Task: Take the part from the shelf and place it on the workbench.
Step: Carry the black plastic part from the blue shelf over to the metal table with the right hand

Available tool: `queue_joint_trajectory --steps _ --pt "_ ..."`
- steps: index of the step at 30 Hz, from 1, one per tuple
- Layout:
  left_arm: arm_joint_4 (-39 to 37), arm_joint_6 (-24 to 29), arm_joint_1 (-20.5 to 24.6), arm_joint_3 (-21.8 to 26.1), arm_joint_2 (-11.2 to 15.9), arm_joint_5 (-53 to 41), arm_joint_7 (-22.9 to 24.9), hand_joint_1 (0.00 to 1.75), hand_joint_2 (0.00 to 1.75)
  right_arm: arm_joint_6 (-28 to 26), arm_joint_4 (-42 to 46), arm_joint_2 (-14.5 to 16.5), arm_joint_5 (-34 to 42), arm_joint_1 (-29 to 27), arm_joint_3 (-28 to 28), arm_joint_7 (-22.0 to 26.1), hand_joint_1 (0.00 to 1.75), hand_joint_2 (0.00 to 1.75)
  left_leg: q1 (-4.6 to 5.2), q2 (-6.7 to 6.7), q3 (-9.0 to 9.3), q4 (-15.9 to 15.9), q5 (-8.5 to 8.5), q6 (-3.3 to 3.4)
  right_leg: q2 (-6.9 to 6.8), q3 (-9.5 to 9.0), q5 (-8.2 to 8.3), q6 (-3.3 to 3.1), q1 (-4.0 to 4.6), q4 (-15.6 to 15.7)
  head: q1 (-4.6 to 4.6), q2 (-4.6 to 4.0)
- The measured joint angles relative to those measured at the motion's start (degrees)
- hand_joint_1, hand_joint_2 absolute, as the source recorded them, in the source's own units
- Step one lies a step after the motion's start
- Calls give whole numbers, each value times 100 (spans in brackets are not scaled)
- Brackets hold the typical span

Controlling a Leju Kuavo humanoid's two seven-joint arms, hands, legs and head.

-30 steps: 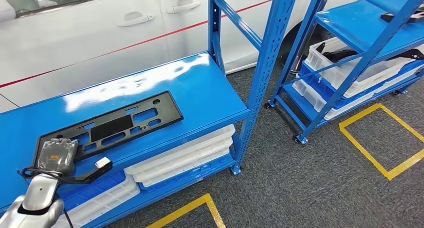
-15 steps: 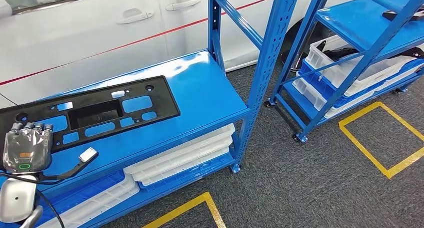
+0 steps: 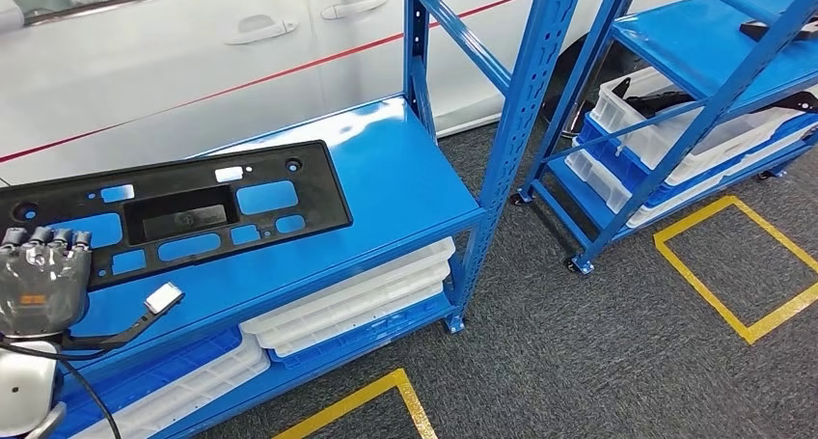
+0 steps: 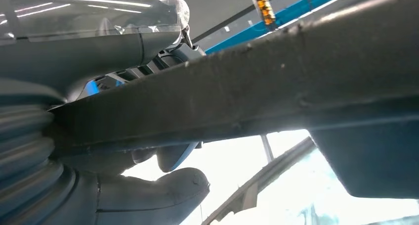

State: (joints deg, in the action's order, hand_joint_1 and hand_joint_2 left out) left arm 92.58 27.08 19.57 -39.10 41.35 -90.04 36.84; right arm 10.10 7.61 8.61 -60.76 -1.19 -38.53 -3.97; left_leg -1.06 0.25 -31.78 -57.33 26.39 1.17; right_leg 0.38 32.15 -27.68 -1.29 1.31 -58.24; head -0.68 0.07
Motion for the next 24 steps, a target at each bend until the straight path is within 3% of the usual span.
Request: queue_joint_trajectory --steps 2,4,5,6,7,9,10,12,15,17,19,20,21,22,24 --pt "102 12 63 -63 45 1 113 175 175 2 0 -5 1 4 0 -11 0 0 -62 27 13 84 -72 40 0 127 -273 71 -6 -320 1 0" --pt "177 27 108 -119 76 1 149 175 175 3 1 -11 4 0 -1 4 0 0 -76 43 -13 83 -93 50 -1 406 -673 158 -67 -1020 0 0" --pt "200 32 115 -146 86 1 150 175 175 3 1 -17 7 -2 -2 20 0 0 -86 49 -27 70 -94 47 0 520 -795 199 -96 -1341 1 0" --pt "217 36 118 -176 94 1 150 175 175 3 2 -24 9 -5 -2 36 0 0 -103 55 -39 53 -94 36 0 552 -809 240 -122 -1503 1 0" --pt "232 36 119 -204 98 1 152 175 175 3 2 -32 10 -6 -2 44 0 0 -126 57 -51 32 -94 19 0 476 -711 283 -148 -1446 1 0" --pt "268 36 123 -241 109 2 157 175 175 2 2 -43 11 -3 -2 25 0 0 -170 53 -83 -24 -86 -45 0 73 -362 371 -214 -768 0 0" --pt "305 35 126 -245 133 2 161 175 175 2 2 -44 10 2 -2 12 0 0 -180 47 -115 -55 -88 -94 10 -120 -251 384 -224 -408 1 0" --pt "409 39 123 -237 219 2 166 175 175 3 2 -42 9 10 -2 -7 0 0 -167 32 -176 -90 -121 -202 40 -262 -195 311 -211 -53 1 0" --pt "635 67 -50 -97 384 3 30 175 175 3 1 -41 12 13 -2 -14 0 0 -177 29 -237 -87 -159 -335 55 -158 -125 104 -181 -43 0 0" --pt "831 131 -368 224 429 5 -390 175 175 3 -1 -39 17 11 -2 -10 0 0 -193 29 -362 -342 132 -349 50 -75 -34 -44 -169 -16 -1 0" --pt "1063 311 -869 870 297 5 -1361 175 175 3 -1 -32 22 11 -2 -8 0 0 -159 22 -576 -1008 662 -307 50 26 47 -142 -131 -17 -2 0" --pt "1168 455 -1150 1308 106 6 -2086 175 175 4 -1 -24 23 9 -2 -9 0 0 -132 19 -665 -1373 869 -283 52 82 83 -168 -105 -25 -2 0" --pt "1262 623 -1428 1814 -182 7 -2908 175 175 5 -2 -16 25 8 -2 -11 0 0 -103 16 -695 -1625 969 -256 53 141 119 -184 -78 -38 -2 0" --pt "1351 794 -1677 2316 -549 10 -3703 175 175 5 -3 -9 28 8 -2 -7 0 0 -74 14 -631 -1681 948 -221 54 202 152 -192 -53 -55 -1 0" --pt "1553 1084 -2086 3217 -1337 18 -4939 175 175 6 -7 4 43 9 -3 18 0 0 -16 16 -212 -1204 689 -122 58 321 210 -196 -10 -109 -1 0"
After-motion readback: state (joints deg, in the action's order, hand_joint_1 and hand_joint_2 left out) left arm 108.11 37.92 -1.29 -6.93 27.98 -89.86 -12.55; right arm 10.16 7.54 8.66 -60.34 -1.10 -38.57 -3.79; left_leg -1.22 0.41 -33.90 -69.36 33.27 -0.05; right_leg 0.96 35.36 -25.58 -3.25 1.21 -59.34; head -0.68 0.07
